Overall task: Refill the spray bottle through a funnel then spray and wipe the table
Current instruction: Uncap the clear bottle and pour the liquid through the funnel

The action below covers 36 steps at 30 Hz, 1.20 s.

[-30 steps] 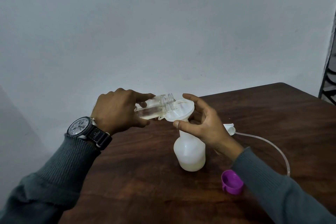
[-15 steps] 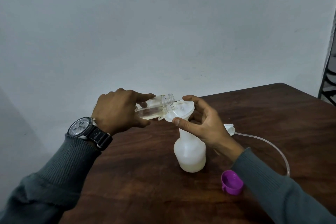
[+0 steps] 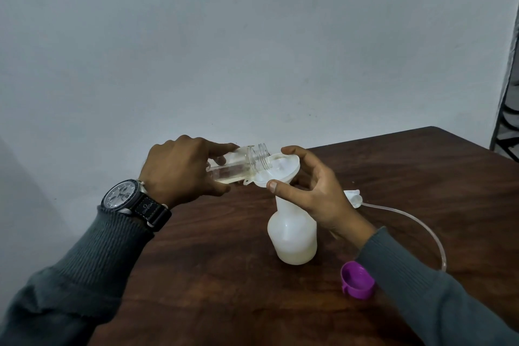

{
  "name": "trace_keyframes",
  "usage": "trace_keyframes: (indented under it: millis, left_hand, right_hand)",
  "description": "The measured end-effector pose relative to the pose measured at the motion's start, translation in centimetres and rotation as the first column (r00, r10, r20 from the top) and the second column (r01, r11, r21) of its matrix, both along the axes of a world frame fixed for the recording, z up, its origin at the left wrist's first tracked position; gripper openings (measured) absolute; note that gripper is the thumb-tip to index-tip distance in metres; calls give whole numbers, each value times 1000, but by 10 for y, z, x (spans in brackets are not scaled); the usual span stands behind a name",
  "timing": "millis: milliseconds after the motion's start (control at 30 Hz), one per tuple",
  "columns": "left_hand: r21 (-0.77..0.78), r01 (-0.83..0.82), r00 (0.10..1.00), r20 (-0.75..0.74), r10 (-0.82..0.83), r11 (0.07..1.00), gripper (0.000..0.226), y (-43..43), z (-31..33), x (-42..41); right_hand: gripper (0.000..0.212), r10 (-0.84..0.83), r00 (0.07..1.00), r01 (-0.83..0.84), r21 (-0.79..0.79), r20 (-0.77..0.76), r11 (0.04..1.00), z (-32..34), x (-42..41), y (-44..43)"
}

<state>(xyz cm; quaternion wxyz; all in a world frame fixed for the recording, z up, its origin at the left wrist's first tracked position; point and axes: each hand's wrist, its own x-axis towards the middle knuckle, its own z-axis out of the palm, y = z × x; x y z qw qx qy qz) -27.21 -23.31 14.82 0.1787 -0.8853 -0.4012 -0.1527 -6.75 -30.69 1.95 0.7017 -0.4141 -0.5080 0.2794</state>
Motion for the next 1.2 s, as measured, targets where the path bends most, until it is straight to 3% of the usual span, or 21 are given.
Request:
trace_keyframes:
  millis: [1200]
  left_hand:
    - [29,30,999,-17,-29,999,68,1,2,2]
  right_hand:
    - [59,12,1000,-12,2,-7,1000,-2,1,1]
